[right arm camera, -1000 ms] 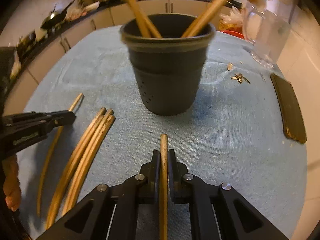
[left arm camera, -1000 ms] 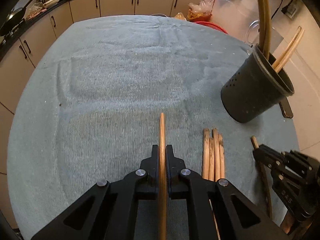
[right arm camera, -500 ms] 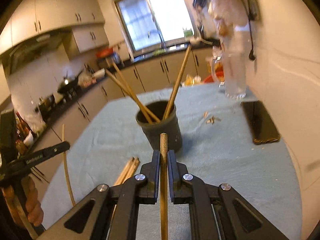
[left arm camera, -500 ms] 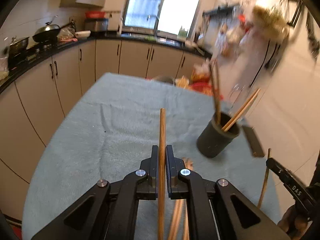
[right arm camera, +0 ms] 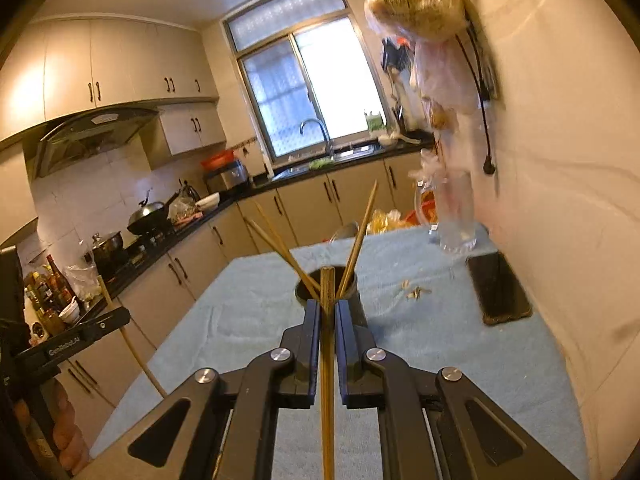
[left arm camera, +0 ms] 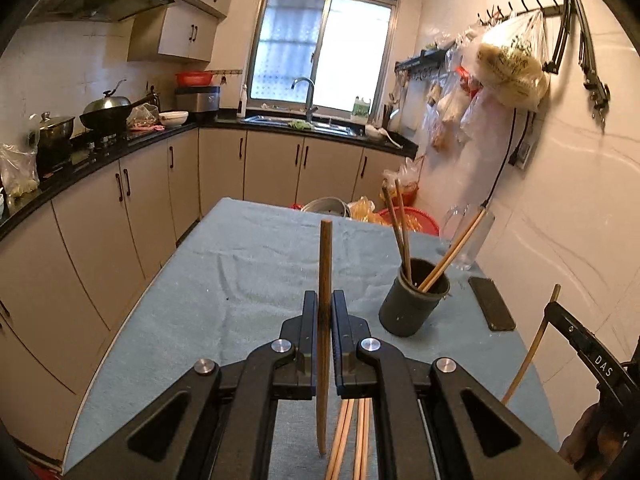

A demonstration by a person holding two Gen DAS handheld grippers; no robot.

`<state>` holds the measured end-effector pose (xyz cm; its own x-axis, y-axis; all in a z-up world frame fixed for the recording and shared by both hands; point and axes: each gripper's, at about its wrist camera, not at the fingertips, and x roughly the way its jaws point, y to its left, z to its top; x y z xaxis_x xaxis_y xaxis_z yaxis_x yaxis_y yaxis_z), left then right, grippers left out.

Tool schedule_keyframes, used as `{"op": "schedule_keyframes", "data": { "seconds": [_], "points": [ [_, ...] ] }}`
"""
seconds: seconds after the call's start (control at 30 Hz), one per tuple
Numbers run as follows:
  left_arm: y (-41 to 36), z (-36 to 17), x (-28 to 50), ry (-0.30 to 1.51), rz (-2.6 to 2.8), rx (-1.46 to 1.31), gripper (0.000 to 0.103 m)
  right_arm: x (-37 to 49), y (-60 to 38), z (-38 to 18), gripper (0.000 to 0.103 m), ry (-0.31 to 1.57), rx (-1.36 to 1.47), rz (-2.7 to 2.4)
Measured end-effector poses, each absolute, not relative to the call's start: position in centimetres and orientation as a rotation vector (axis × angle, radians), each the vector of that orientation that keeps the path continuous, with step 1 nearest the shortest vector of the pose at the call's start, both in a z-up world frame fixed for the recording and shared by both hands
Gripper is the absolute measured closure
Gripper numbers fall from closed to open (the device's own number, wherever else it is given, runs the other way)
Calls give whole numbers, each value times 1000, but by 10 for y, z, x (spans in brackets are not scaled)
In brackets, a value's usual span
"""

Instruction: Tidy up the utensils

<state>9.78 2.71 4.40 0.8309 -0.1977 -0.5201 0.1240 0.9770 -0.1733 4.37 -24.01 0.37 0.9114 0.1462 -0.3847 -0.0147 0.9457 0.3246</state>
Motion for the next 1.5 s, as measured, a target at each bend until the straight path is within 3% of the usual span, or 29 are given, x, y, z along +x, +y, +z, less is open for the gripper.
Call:
{"op": "schedule_keyframes", "data": {
  "seconds": [0.93, 1.27, 1.5],
  "points": [
    [-44, 130, 183, 419, -308, -152, 97, 111, -265, 96, 94, 208, 361, 110],
    [-70, 124, 229, 431, -305, -167, 97, 158, -274, 104, 94, 118, 396, 48],
    [-90, 99, 241, 431, -290, -130, 97, 194, -278, 78, 94, 175, 413, 41]
  ]
}}
